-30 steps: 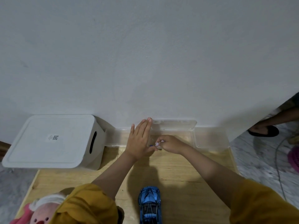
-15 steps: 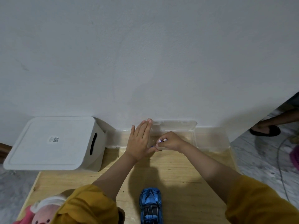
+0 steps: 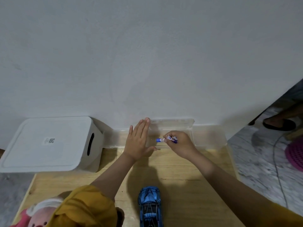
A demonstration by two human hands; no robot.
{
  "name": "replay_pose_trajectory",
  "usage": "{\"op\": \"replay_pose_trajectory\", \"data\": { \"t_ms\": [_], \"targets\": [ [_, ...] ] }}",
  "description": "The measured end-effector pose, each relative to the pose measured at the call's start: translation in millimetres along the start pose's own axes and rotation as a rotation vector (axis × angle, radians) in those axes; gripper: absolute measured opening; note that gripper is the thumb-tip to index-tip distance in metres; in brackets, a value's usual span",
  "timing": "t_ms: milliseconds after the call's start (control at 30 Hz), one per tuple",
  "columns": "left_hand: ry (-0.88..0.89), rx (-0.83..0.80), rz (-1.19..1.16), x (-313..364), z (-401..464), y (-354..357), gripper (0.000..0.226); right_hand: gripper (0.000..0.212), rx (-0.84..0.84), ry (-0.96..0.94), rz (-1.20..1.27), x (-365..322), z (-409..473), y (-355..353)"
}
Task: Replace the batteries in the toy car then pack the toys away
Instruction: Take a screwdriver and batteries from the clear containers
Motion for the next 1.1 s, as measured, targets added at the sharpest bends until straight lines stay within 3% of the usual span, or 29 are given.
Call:
{"op": "replay_pose_trajectory", "data": {
  "t_ms": [367, 633, 833, 933, 1100],
  "targets": [
    [0.009, 0.026, -0.015, 7.0, -0.7, -5.8, 0.129, 0.021, 0.061, -0.121, -0.346, 78.7, -52.2, 9.7],
    [-0.008, -0.021, -0.034, 6.9, -1.4, -3.7, 0.117, 0.024, 0.196, -0.212, -0.503, 92.0, -57.8, 23.3],
    [0.000, -0.014, -0.027, 7.4, -1.0, -3.6, 0.117, 0.046, 0.179, -0.230, -0.531, 97.6, -59.1, 29.2],
    [-0.003, -0.013, -0.034, 7.9, -1.4, -3.4, 0.117, 0.057, 0.110, -0.129, -0.534, 105.1, -54.2, 31.4],
    [-0.002, -0.005, -0.027, 9.2, -1.6, -3.0, 0.117, 0.057, 0.113, -0.144, -0.580, 105.6, -55.8, 32.7]
  ]
}}
Point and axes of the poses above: each hand's wrist, its own z-axis towards the middle knuckle, its own y-axis out of the palm, x = y × z, the point moved 7 cm from there along z, towards the middle knuckle, and after that the axes turned 14 degrees about y, right-handed, at the moved point
